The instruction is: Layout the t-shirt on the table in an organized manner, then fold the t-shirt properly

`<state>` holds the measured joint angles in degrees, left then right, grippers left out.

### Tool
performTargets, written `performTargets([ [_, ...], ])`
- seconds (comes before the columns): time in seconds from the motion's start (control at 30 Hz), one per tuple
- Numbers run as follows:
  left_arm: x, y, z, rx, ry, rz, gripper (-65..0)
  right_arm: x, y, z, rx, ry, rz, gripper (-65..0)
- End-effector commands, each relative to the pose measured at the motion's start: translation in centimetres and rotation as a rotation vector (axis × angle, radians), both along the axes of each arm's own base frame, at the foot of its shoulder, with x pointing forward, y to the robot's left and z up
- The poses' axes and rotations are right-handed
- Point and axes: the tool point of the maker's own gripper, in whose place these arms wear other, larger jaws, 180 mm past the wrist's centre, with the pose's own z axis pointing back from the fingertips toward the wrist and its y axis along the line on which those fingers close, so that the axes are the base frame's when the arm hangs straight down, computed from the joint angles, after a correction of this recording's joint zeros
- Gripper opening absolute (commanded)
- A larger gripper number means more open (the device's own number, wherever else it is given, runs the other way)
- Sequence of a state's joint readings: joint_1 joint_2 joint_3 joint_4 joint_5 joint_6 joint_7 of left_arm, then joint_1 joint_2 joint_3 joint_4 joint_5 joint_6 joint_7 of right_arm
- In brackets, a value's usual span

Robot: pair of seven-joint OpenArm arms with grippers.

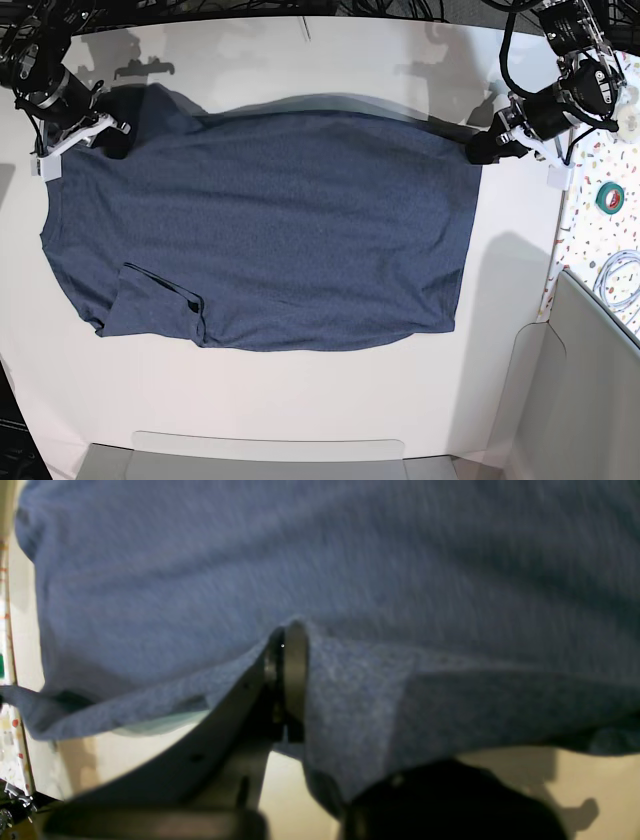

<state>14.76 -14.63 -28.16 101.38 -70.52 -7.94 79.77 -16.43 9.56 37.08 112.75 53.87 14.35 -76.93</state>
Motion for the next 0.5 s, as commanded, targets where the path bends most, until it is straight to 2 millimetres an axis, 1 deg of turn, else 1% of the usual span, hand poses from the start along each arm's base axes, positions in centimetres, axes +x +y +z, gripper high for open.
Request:
performTargets([
  [0.0,0.8,0.1,1.2,0.002,-0.040,-0.010,-65.0,0.6,-0.5,0.9,-0.025,-0.032,-0.001,-65.0],
  [0.13,1.5,0.6,1.0,0.048,-0.040,-0.006,-65.0,1.2,-1.4,0.7,-0.094,-0.017,-0.024,-65.0],
  [0.23,1.5,0.8,0.8,0.064,-0.031,-0.003,-65.0,1.7,-2.0,0.7,-0.130,-0.015,-0.038,-65.0],
  [0.33,1.5,0.8,0.8,0.067,-0.031,-0.002,-65.0,2.2,-2.4,1.0,-0.152,-0.025,-0.048,-65.0],
  [0.4,2.0,0.8,1.0,0.067,-0.043,-0.003,-65.0,2.5,-2.7,1.2,-0.166,-0.026,-0.053,-65.0],
  [0.47,2.1,0.6,0.8,0.068,-0.036,-0.011,-65.0,2.7,-2.9,1.3,-0.174,-0.029,-0.058,-65.0],
])
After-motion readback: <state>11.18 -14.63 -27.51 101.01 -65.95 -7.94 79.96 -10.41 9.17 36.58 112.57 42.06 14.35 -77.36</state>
